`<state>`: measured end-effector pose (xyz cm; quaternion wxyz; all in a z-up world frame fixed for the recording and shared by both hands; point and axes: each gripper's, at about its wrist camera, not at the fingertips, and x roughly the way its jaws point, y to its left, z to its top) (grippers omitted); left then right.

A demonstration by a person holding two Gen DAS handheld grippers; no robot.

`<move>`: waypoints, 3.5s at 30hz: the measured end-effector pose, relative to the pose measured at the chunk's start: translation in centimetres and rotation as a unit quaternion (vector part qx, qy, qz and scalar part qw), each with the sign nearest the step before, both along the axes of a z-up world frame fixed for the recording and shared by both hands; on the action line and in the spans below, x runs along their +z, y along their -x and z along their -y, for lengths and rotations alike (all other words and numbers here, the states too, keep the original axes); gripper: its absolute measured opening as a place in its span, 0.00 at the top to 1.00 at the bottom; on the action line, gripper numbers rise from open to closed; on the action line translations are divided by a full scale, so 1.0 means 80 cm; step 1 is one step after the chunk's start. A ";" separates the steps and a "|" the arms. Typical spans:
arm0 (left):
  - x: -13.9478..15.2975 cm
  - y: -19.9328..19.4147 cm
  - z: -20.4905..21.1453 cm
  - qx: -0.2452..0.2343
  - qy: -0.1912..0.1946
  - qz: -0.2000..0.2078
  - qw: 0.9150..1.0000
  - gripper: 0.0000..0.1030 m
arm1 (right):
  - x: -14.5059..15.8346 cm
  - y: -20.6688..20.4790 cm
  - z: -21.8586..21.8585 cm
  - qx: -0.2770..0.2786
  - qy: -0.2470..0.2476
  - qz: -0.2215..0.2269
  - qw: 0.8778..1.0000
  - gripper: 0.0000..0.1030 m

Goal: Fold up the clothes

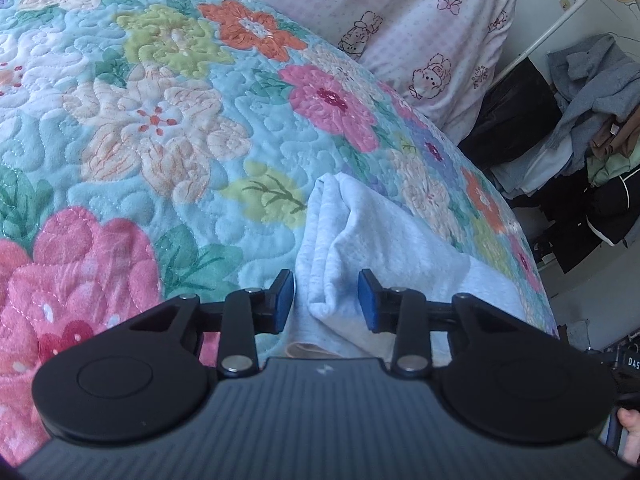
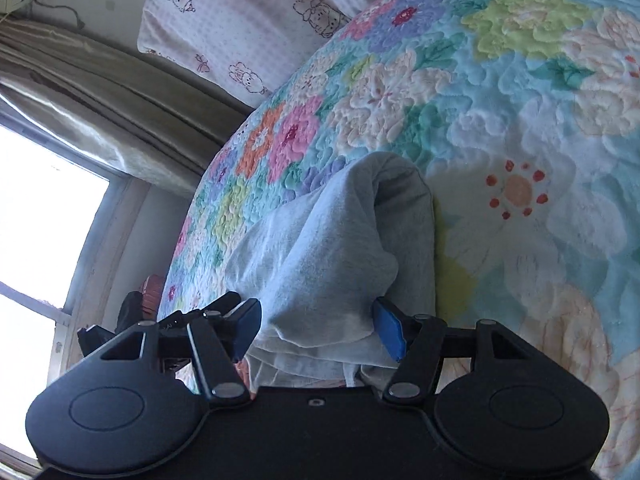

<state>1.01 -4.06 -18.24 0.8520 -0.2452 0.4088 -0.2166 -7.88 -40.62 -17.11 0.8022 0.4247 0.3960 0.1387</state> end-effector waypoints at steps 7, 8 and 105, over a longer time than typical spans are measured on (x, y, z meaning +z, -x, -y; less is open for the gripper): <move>0.021 0.011 0.024 -0.020 -0.067 0.054 0.996 0.81 | -0.011 -0.035 -0.020 0.012 -0.021 0.010 1.000 0.68; 0.025 0.013 0.028 -0.024 -0.081 0.061 0.995 0.81 | -0.003 -0.038 -0.025 0.018 -0.007 0.021 1.000 0.72; 0.030 0.054 -0.004 0.010 0.067 -0.024 0.997 0.92 | 0.060 -0.018 -0.229 0.284 0.479 0.210 0.803 0.83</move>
